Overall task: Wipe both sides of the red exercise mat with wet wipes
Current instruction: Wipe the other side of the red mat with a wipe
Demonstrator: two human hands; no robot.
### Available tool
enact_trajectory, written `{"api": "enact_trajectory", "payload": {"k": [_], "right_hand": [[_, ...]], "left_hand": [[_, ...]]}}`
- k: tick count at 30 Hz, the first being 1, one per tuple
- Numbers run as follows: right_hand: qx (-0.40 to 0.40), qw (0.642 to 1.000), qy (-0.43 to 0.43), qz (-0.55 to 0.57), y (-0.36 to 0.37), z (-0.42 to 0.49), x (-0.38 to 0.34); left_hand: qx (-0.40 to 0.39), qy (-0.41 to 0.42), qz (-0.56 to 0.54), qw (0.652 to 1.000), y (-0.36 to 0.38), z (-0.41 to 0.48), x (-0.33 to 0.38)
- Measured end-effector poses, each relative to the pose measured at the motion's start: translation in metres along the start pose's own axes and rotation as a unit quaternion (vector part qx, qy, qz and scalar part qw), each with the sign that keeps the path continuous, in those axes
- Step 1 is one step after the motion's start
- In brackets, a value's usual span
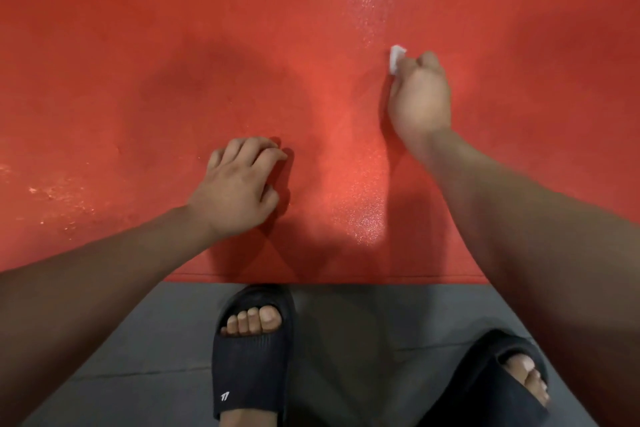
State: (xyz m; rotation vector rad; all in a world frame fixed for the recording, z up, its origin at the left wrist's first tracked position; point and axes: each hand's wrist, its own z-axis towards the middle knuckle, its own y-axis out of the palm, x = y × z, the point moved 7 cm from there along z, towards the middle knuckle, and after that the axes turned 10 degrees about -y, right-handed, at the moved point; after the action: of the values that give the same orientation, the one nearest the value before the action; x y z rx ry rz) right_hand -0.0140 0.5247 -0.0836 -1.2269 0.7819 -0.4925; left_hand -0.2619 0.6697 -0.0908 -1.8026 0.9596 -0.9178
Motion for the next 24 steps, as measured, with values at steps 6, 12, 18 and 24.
{"api": "enact_trajectory", "payload": {"k": [6, 12, 18, 24], "right_hand": [[-0.139, 0.917, -0.366, 0.082, 0.019, -0.097, -0.105], [-0.107, 0.947, -0.303, 0.027, 0.015, -0.043, -0.075], [-0.032, 0.988, -0.149, 0.035, 0.017, -0.009, -0.071], [-0.132, 0.933, -0.308, 0.133, 0.024, -0.124, -0.120]], "left_hand": [[-0.033, 0.009, -0.004, 0.999, -0.002, -0.001, -0.005], [-0.057, 0.002, -0.025, 0.998, -0.006, -0.012, -0.007], [-0.104, -0.017, -0.011, 0.994, 0.001, -0.030, -0.016], [-0.124, -0.040, -0.007, 0.991, 0.005, -0.057, -0.023]]}}
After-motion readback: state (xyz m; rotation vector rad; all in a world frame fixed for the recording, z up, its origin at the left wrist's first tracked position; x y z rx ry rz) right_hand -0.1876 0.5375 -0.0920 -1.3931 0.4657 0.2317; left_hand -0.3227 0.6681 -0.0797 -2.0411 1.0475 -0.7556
